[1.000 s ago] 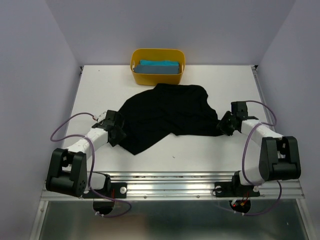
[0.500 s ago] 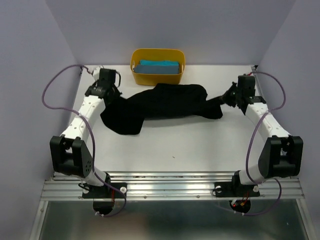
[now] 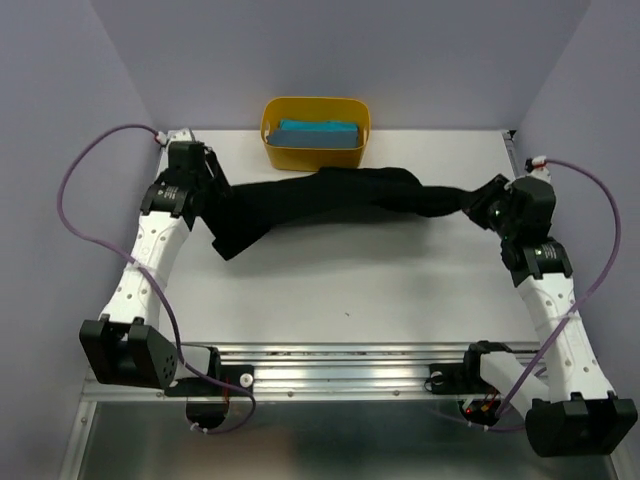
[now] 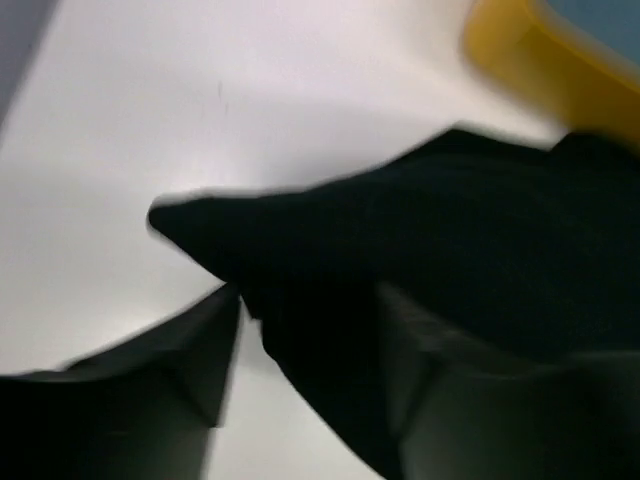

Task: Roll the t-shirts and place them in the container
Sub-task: Flatten out the T-shirt at the center of the board.

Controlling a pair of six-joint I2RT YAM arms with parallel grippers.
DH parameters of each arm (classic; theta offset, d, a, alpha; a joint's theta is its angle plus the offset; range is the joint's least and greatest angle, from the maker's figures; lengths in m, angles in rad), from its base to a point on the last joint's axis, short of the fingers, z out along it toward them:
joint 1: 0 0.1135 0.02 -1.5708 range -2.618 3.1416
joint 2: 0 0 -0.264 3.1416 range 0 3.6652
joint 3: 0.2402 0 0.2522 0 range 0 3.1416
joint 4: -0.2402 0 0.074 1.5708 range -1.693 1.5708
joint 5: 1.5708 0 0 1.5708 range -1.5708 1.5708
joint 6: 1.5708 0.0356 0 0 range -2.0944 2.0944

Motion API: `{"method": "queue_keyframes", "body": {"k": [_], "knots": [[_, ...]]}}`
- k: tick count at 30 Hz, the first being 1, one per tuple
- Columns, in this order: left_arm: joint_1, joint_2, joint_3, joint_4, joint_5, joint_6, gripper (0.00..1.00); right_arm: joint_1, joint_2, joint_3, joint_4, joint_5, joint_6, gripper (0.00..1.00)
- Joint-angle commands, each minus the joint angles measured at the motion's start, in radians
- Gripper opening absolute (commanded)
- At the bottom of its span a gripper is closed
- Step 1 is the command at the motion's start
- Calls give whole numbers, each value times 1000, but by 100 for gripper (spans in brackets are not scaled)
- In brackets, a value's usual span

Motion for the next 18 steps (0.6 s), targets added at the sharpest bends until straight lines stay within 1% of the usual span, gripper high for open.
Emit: {"method": "queue_keyframes", "body": {"k": [1,2,4,5,7,10,13,14,15,16,17,18], "knots": [[13,25,-202,-49,75,34,88,-11,-70,-176,-201,39,36,35],[13,33,-223,-43,91,34,96,-11,-104,-244,-230,39,47,66],[13,53,-219,-43,95,26,96,-11,-124,-291,-265,53,88,70],[13,57,-214,-42,95,23,96,-11,-125,-308,-272,62,97,75],[13,57,-199,-35,104,15,96,-11,-122,-306,-273,100,113,75],[13,53,-208,-35,100,9,92,-11,-110,-279,-259,145,94,76],[13,39,-266,-28,89,-3,87,-11,-75,-242,-232,160,68,76],[13,37,-308,-20,59,-11,83,-11,-66,-236,-229,159,65,76],[13,36,-329,-17,42,-19,81,-11,-49,-230,-223,151,62,76],[13,36,-352,-15,14,-43,76,-11,-43,-228,-213,142,59,76],[13,34,-372,-14,6,-60,74,-11,-38,-228,-206,134,57,76],[15,30,-424,-8,-4,-80,71,-11,-35,-233,-197,124,60,75]]}}
